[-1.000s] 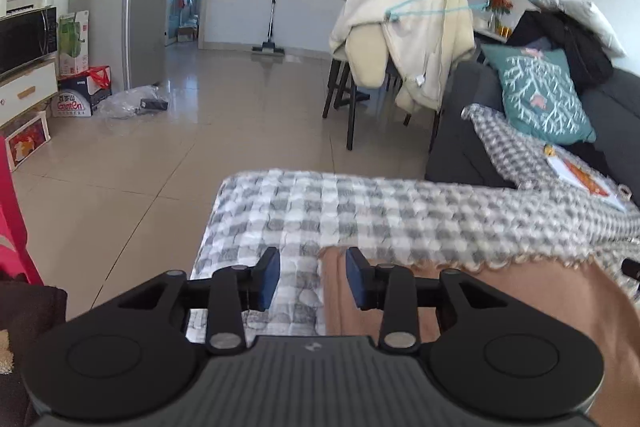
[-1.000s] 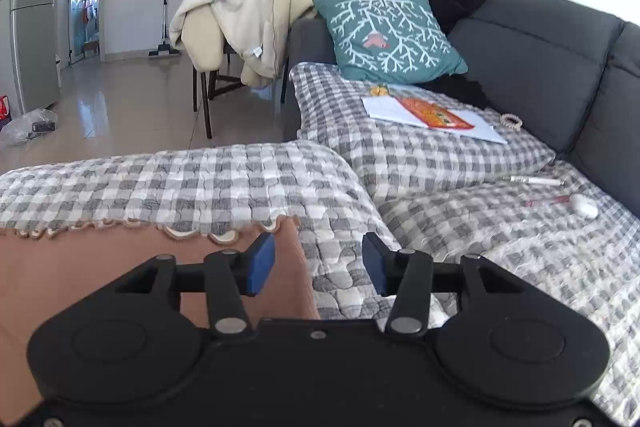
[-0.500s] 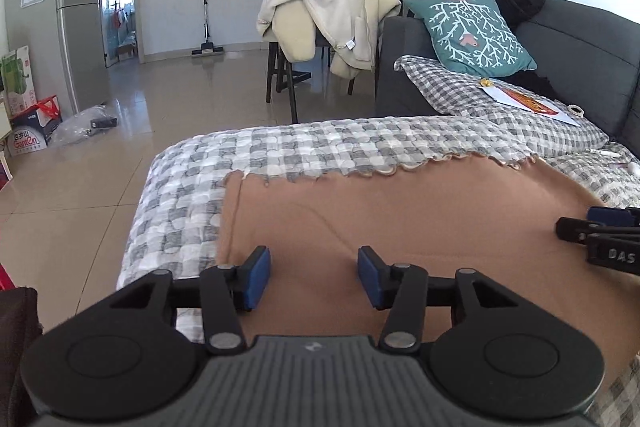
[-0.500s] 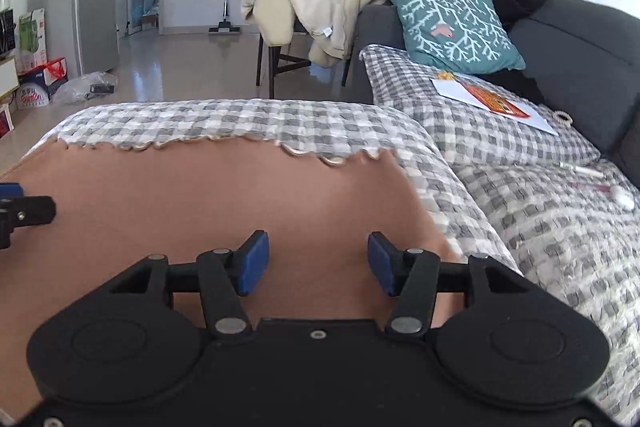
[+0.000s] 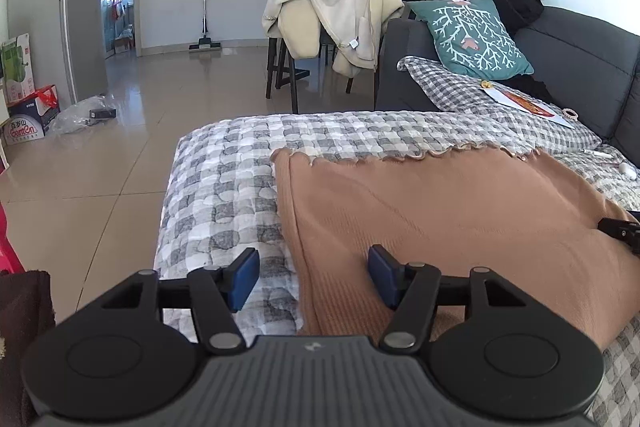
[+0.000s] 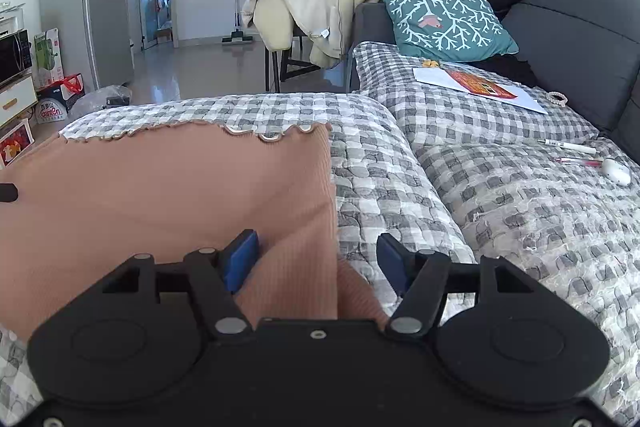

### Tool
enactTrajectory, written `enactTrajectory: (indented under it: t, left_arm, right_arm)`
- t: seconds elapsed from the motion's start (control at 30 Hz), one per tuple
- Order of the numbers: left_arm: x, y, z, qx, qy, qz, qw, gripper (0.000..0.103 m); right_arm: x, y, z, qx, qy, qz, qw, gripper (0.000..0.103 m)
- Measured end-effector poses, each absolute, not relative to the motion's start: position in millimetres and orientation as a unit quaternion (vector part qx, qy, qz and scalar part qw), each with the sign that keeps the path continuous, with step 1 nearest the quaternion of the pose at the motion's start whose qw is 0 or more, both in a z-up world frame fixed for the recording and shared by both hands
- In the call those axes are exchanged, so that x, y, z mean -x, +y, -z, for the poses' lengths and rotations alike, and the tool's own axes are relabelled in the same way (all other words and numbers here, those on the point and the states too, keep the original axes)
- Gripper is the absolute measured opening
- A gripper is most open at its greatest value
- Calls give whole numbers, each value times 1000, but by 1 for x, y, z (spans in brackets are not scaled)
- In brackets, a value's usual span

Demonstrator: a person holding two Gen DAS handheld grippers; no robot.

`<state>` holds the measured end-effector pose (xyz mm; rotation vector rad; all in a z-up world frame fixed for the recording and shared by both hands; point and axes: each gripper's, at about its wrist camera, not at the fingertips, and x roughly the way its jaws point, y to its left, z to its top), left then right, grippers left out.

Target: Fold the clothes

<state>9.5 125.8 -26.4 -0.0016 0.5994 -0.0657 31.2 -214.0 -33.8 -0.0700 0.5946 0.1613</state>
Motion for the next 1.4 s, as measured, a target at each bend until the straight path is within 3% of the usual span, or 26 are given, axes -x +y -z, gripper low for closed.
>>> enactTrajectory:
  t: [0.27, 0.6, 0.77, 1.07, 1.13, 1.4]
  left_arm:
    - [-15, 149, 22, 51, 337, 42, 939, 82]
    - [-23, 192, 9, 217, 425, 106, 872, 82]
    - [-28, 208, 15, 295, 445, 130, 836, 82]
    - [-35, 235, 24, 362, 466, 178, 787, 82]
    - [-36, 241, 27, 375, 473, 190, 774, 82]
    - [-45, 251, 42, 412, 478, 209, 747, 82]
  right_arm:
    - [-30, -223, 32, 18, 310, -79, 947, 71]
    - [-41, -237, 24, -26, 356, -98, 929, 75]
    - [-48, -258, 19, -106, 406, -141, 897, 75]
    - [-54, -316, 30, -301, 443, -200, 821, 70]
    - [-55, -327, 35, -329, 444, -209, 806, 63]
    - [-65, -338, 47, -351, 453, -228, 787, 61]
